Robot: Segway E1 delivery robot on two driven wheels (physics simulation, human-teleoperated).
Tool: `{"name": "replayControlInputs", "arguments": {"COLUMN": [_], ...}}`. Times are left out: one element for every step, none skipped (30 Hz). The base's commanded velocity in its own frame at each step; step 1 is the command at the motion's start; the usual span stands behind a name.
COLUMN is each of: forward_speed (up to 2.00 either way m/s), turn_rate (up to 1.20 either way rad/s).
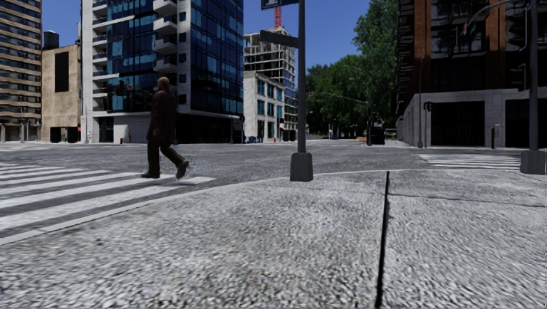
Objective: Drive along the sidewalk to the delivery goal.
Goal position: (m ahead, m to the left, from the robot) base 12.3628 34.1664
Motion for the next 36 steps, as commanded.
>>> {"name": "replayControlInputs", "arguments": {"forward_speed": [2.0, 2.0, 2.0, 2.0, 2.0, 2.0, 2.0, 2.0, 2.0, 2.0, 2.0, 2.0, 2.0, 2.0, 2.0, 2.0, 2.0, 2.0, 2.0, 2.0, 2.0, 2.0, 2.0, 2.0, 2.0, 2.0, 2.0, 2.0, 2.0, 2.0, 2.0, 2.0, 2.0, 2.0, 2.0, 1.94], "turn_rate": [0.75, 0.75, 0.79, 0.79, 0.81, 0.82, 0.82, 0.82, 0.82, 0.82, 0.82, 0.82, 0.82, 0.82, 0.82, 0.82, 0.82, 0.82, 0.82, 0.82, 0.82, 0.82, 0.82, 0.82, 0.82, 0.82, 0.82, 0.82, 0.82, 0.82, 0.82, 0.82, 0.79, 0.79, 0.74, 0.73]}}
